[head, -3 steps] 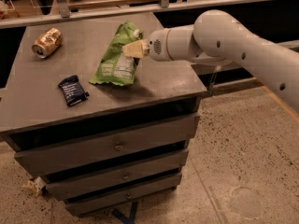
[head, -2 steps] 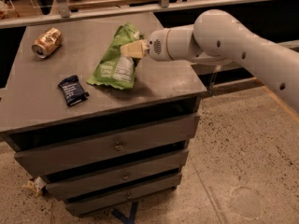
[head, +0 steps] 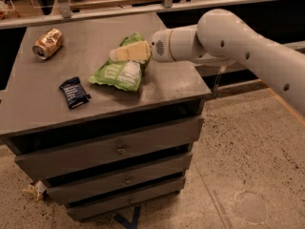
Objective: Move green rice chip bag near rxbar blueberry
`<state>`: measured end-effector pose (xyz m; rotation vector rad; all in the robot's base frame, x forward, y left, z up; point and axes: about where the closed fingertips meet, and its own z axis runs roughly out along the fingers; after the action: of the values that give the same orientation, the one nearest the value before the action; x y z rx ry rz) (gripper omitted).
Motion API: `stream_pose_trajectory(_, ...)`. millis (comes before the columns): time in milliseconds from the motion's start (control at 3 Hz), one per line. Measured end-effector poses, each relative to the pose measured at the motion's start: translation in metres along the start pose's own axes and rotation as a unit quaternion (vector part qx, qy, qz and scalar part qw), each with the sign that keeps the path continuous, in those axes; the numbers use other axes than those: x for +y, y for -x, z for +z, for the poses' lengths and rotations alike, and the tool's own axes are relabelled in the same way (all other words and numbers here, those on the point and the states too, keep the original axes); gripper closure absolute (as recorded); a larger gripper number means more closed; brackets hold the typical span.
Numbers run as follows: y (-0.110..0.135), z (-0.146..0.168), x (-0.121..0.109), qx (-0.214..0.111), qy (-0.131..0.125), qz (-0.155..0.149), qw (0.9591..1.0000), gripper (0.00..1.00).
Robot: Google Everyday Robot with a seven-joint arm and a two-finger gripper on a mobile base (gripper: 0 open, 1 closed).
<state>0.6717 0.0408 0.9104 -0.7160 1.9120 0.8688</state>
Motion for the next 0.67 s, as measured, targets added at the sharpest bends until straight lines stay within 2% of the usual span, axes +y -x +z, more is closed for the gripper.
stream_pose_trajectory(333,0.004,-0.004,-0.014,-0.006,-0.024,-0.012,0.9996,0.0)
stream_pose_trajectory(667,0.012,-0.017,-0.05,-0.014,-0.081,-0.025,0.9963,0.0)
